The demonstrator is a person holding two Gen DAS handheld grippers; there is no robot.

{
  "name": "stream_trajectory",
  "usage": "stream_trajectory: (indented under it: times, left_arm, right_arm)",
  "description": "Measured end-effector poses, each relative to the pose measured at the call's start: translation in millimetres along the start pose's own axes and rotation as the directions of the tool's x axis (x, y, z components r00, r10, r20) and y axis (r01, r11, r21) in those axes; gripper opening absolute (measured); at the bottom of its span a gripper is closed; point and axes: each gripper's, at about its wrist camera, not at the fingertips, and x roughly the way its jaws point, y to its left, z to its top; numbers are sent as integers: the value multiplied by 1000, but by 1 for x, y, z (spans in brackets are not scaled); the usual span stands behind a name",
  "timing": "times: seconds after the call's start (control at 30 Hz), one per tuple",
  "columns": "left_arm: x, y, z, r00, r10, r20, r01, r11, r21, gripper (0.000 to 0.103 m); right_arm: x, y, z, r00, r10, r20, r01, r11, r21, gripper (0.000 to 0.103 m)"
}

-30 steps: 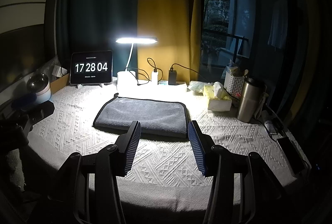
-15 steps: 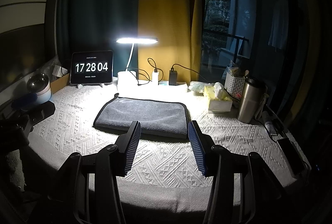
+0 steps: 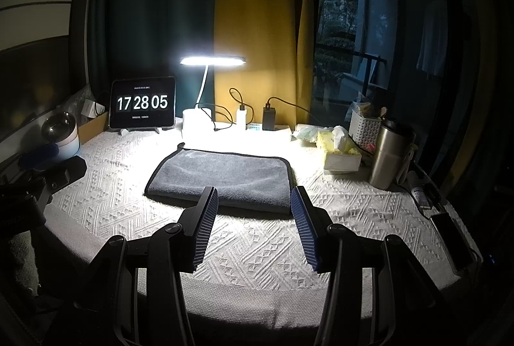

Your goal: Fold towel

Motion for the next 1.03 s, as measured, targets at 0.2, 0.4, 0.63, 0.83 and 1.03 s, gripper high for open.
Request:
stream_trajectory:
  times: [0.2,0.4,0.63,0.83,1.03]
  left_arm:
    - [0,0,0,1000,0,0,0,1000,0,93]
    - [0,1,0,1000,-1,-1,1,1000,0,93]
    - [1,0,-2,1000,0,-5,0,1000,-1,93]
    - [1,1,-5,1000,-2,-7,2,1000,-2,93]
    - [1,1,-6,1000,-1,-7,1,1000,1,93]
  right_arm:
    - [0,0,0,1000,-1,0,1,1000,0,50]
    - [0,-1,0,1000,-1,0,1,1000,0,50]
    - [2,1,-1,1000,1,-3,-1,1000,2,50]
    - [4,2,-5,1000,2,-7,-2,1000,2,50]
    - [7,1,-9,1000,6,-12,-6,1000,4,50]
